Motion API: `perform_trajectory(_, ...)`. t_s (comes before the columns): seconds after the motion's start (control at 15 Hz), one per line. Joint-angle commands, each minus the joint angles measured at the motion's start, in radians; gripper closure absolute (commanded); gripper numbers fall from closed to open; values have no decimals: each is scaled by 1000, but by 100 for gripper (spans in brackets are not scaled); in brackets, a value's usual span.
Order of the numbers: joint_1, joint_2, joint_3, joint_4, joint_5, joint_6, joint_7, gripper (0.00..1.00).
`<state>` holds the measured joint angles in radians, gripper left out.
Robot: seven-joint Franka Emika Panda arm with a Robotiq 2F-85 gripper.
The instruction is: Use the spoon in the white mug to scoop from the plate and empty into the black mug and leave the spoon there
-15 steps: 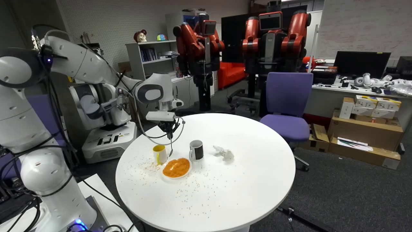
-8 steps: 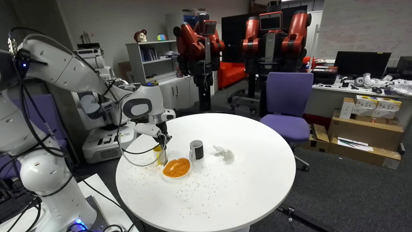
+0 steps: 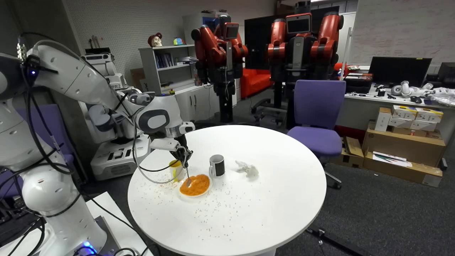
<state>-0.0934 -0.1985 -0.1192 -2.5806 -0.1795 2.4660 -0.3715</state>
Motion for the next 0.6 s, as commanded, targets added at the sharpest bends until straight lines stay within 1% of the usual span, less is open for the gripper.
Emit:
perform_trajectory(0.0,-28,84,-2,11,-97,123,79,99)
perform_trajectory(0.13,-37,133,-18,20,-89,198,80,99)
perform_trajectory(0.27,-44,181,-39,33,-50,270,49,99)
perform_trajectory(0.53,-60,258,-54,71,-1,354,18,99)
